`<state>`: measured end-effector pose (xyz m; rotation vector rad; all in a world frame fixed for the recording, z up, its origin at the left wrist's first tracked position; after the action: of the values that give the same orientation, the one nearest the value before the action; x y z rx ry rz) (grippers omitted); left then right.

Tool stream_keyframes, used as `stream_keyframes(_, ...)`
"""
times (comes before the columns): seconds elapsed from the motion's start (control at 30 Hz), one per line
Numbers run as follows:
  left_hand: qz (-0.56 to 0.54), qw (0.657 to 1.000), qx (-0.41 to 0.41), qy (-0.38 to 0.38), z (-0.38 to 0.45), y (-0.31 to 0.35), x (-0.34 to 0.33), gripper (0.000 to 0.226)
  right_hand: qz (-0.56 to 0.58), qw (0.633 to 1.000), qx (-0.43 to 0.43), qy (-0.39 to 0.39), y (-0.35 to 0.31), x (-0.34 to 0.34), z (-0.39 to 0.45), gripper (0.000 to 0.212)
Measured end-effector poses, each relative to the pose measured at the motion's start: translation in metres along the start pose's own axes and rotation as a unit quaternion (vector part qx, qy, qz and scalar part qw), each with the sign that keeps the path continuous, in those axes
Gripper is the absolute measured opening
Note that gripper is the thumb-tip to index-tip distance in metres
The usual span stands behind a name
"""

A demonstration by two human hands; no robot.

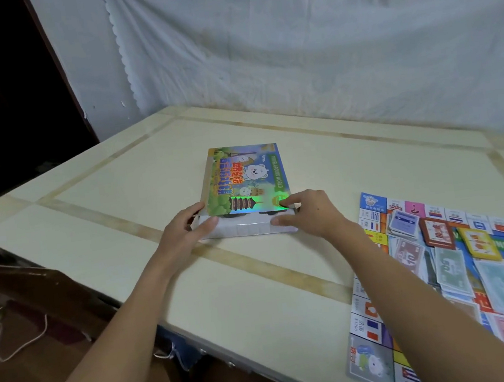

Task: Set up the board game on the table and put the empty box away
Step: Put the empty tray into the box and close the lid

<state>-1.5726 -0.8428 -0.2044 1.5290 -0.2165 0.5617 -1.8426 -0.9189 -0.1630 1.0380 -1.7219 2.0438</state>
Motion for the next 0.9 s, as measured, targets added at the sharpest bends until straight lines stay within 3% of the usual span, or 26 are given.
stream_keyframes(0.07, 0.036, 0.999, -0.008, -0.023, -0.002, 0.002, -0.003, 0.111, 0.046, 0.998, -0.016, 0.028, 0.002, -0.002, 0.001, 0.063)
stream_keyframes(0.13, 0.098, 0.995, -0.018, -0.019, -0.002, 0.003, -0.003, 0.113, 0.033, 0.999, 0.001, 0.030, -0.001, -0.006, 0.002, 0.060)
stream_keyframes(0.3, 0.099, 0.992, -0.035, 0.070, 0.000, 0.004, 0.000, 0.069, -0.056, 0.997, 0.051, 0.000, -0.004, -0.008, -0.003, 0.063)
stream_keyframes(0.37, 0.093, 0.992, -0.033, 0.084, 0.002, 0.003, 0.001, 0.062, -0.072, 0.996, 0.052, -0.007, 0.001, -0.009, -0.004, 0.068)
stream_keyframes(0.53, 0.070, 0.992, -0.040, 0.094, 0.001, 0.003, 0.003, 0.046, 0.033, 0.997, 0.043, 0.059, 0.006, -0.001, -0.005, 0.054)
stream_keyframes(0.73, 0.073, 0.983, -0.046, 0.162, -0.001, 0.007, 0.006, 0.017, 0.025, 0.996, 0.046, 0.071, 0.009, -0.003, -0.003, 0.030)
stream_keyframes(0.9, 0.103, 0.979, -0.055, 0.168, 0.000, 0.009, 0.005, 0.011, 0.024, 0.995, 0.035, 0.096, 0.006, -0.008, -0.003, 0.026)
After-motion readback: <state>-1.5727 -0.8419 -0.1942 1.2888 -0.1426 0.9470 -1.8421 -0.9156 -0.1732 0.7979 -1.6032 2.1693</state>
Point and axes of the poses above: each hand's wrist, its own z-axis towards the middle knuckle, its own x-axis out of the back of the hand, y = z × x, the point moved 6 cm from there along z, towards the middle knuckle, and after that the axes turned 9 degrees about z, right-handed, at the moved point
